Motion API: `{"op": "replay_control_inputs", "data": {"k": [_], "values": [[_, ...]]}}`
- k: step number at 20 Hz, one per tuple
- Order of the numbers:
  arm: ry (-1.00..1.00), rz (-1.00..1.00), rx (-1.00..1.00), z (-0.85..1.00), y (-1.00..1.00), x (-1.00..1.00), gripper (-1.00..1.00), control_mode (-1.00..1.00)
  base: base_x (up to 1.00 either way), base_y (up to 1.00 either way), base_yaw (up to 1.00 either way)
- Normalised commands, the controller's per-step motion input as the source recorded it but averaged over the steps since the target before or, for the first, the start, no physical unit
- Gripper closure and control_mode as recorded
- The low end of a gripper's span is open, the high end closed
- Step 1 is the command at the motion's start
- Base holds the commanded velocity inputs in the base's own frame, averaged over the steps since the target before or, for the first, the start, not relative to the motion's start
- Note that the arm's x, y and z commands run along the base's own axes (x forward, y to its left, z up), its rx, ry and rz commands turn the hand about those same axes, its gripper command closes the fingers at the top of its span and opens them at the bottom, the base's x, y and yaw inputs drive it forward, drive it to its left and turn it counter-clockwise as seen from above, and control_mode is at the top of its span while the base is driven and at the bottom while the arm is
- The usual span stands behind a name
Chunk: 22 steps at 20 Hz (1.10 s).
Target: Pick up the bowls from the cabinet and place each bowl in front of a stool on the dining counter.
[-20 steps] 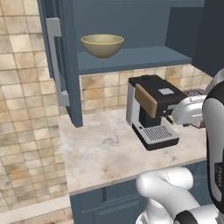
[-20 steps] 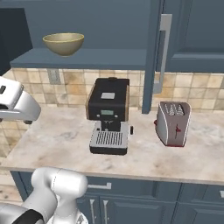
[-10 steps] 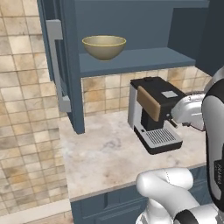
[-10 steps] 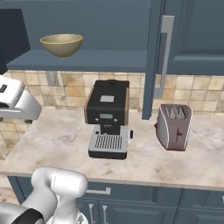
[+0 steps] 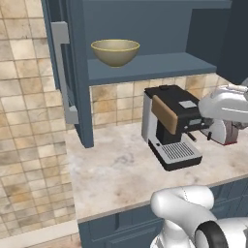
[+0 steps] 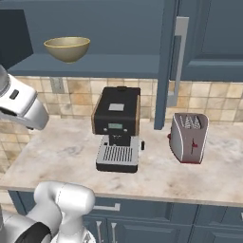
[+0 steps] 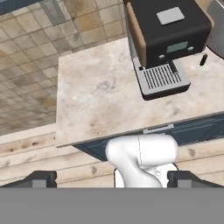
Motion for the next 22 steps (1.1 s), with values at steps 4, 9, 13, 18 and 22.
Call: {"op": "replay_control_inputs", "data": {"k": [4,9,13,18,22], "values": [[-0.05,-0.13,0.22,0.31,0.15,0.0,-1.0,-1.0,0.0,0.0,0.0],[-0.03,-0.2,0.23,0.5,0.02,0.0,-1.0,-1.0,0.0,0.0,0.0],[0.0,-0.2,0.23,0.5,0.0,0.0,-1.0,-1.0,0.0,0.0,0.0],[0.0,-0.2,0.19,0.17,0.0,0.15,-1.0,-1.0,0.0,0.0,0.0],[-0.02,-0.2,0.12,-0.01,0.0,0.27,-1.0,-1.0,0.0,0.0,0.0]]}}
